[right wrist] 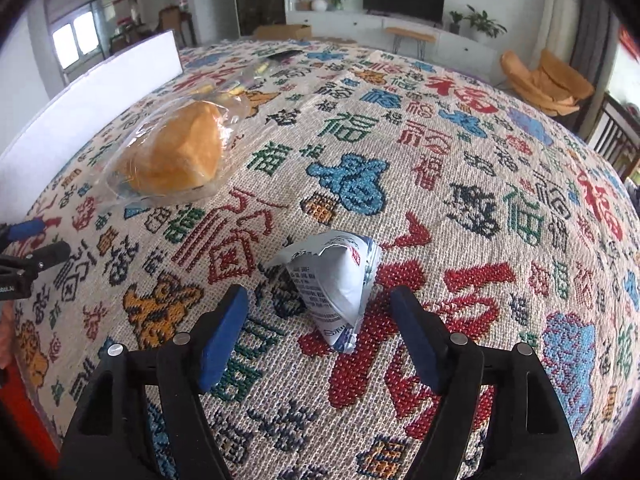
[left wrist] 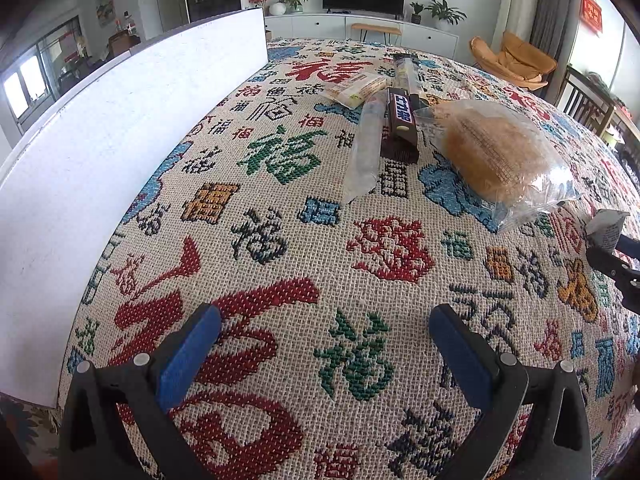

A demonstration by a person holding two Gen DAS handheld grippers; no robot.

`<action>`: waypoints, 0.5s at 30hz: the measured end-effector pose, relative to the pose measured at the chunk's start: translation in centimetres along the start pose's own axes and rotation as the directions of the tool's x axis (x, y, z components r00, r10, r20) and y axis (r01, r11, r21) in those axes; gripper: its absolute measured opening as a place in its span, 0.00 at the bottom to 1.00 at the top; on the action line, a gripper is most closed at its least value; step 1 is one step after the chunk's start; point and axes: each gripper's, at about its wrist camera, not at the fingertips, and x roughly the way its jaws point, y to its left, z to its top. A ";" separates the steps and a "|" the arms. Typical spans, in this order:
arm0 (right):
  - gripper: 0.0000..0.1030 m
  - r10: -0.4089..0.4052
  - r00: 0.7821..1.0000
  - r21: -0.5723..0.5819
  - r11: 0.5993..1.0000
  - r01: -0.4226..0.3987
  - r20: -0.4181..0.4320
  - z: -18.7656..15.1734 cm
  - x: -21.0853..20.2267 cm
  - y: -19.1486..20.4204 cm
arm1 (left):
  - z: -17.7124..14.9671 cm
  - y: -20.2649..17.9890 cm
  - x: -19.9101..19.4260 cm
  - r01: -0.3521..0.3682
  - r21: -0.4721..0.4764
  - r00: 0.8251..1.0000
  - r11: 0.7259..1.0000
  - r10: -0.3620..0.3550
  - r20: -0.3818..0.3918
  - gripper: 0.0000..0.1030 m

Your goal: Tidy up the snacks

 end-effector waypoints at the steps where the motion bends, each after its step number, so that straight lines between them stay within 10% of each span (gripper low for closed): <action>1: 0.76 -0.003 1.000 0.004 1.000 0.003 0.011 -0.1 -0.1 0.0 | 0.0 0.0 0.0 0.000 0.000 1.000 1.000 0.000 0.000 1.00; 15: 0.78 -0.010 1.000 0.008 1.000 0.010 0.011 -0.1 0.0 0.0 | 0.0 0.0 0.1 0.000 -0.001 1.000 1.000 0.000 0.000 1.00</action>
